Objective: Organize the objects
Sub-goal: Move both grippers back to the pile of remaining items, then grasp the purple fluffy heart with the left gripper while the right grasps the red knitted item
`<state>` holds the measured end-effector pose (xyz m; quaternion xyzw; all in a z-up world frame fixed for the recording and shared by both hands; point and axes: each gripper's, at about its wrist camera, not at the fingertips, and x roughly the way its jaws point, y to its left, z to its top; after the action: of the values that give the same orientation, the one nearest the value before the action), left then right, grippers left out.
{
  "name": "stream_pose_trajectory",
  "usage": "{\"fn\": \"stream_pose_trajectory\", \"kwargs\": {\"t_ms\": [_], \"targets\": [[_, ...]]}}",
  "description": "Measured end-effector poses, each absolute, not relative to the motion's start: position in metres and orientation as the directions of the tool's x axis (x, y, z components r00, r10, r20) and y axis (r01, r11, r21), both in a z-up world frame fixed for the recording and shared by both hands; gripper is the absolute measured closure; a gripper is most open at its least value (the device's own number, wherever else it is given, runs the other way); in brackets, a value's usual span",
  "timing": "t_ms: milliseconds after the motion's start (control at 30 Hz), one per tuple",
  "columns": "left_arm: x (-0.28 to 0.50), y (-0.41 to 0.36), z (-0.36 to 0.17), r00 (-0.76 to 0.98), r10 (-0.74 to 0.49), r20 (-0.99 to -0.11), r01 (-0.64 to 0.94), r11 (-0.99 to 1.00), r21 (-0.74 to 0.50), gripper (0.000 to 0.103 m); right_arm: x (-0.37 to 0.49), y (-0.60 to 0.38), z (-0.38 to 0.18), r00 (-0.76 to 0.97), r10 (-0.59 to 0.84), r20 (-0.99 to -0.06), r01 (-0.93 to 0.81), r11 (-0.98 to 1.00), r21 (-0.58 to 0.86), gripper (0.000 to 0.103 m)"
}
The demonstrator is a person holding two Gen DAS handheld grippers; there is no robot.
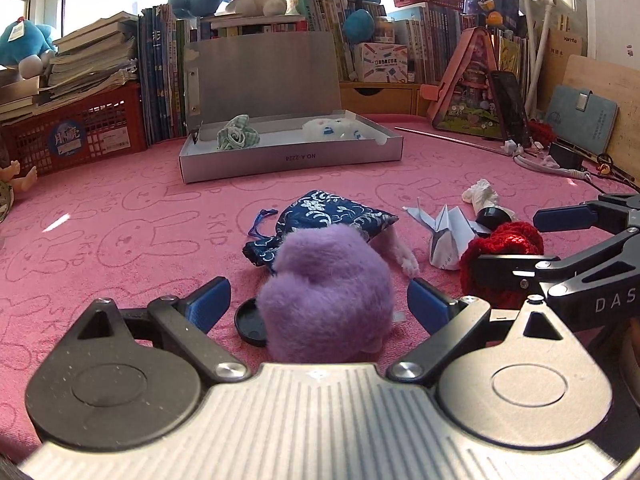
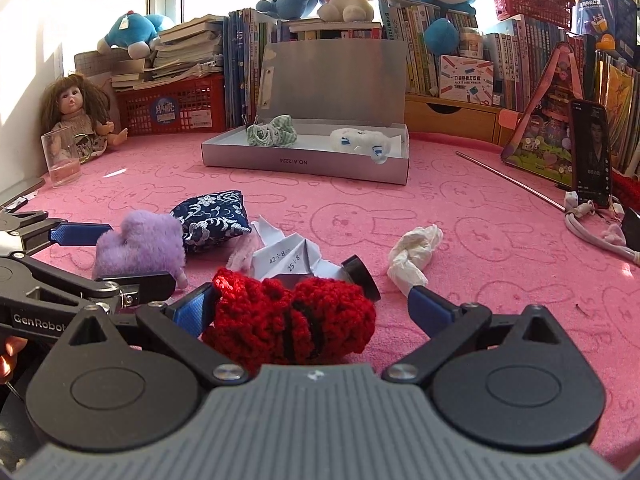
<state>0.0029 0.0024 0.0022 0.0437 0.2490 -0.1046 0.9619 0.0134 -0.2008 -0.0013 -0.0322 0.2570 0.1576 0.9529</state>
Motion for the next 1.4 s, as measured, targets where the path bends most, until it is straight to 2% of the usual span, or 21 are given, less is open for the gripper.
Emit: {"fn": "stream_pose_trajectory", "kwargs": {"t_ms": [233,400,633,833,1033,1200,1267,1333,1400], "targets": [[0.003,-0.003,-0.003,0.872,-0.149,-0.467,0.199,0.978,0.059,0.006,0.014,-0.199,-0.005,0.807,0.284,-0.517,-0.316,0.948,0.028,0.000],[0.005,-0.007,-0.006,0.865,-0.156,-0.477,0.213,0.975,0.068,0.006,0.017,-0.201,-0.007,0.749,0.335,-0.572,-0.348,0.933,0.091,0.001],[0.008,-0.010,-0.011,0.867,-0.132,-0.480,0.203,0.974,0.099,0.006,0.016,-0.198,-0.008,0.756,0.322,-0.570,-0.337,0.938,0.083,0.003],[0.016,-0.004,-0.013,0.854,-0.122,-0.506,0.153,0.988,0.021,0.000,0.019,-0.200,-0.007,0.763,0.307,-0.569,-0.315,0.945,0.086,0.006],[0.016,-0.005,-0.011,0.850,-0.104,-0.517,0.141,0.990,0.032,0.000,0.018,-0.200,-0.007,0.765,0.308,-0.566,-0.313,0.945,0.092,0.010],[0.001,-0.009,-0.001,0.902,-0.063,-0.427,0.128,0.984,0.125,0.000,0.017,-0.202,-0.005,0.773,0.312,-0.553,-0.306,0.946,0.106,0.014],[-0.003,-0.011,0.003,0.910,-0.067,-0.409,0.142,0.977,0.156,0.003,0.017,-0.203,-0.004,0.776,0.311,-0.549,-0.301,0.947,0.111,0.016],[-0.004,-0.012,0.004,0.906,-0.086,-0.414,0.160,0.976,0.146,0.010,0.017,-0.203,-0.003,0.776,0.310,-0.549,-0.297,0.948,0.115,0.018],[-0.004,-0.014,0.003,0.899,-0.094,-0.427,0.168,0.976,0.138,0.021,0.017,-0.203,-0.003,0.780,0.309,-0.545,-0.293,0.949,0.119,0.022]]}}
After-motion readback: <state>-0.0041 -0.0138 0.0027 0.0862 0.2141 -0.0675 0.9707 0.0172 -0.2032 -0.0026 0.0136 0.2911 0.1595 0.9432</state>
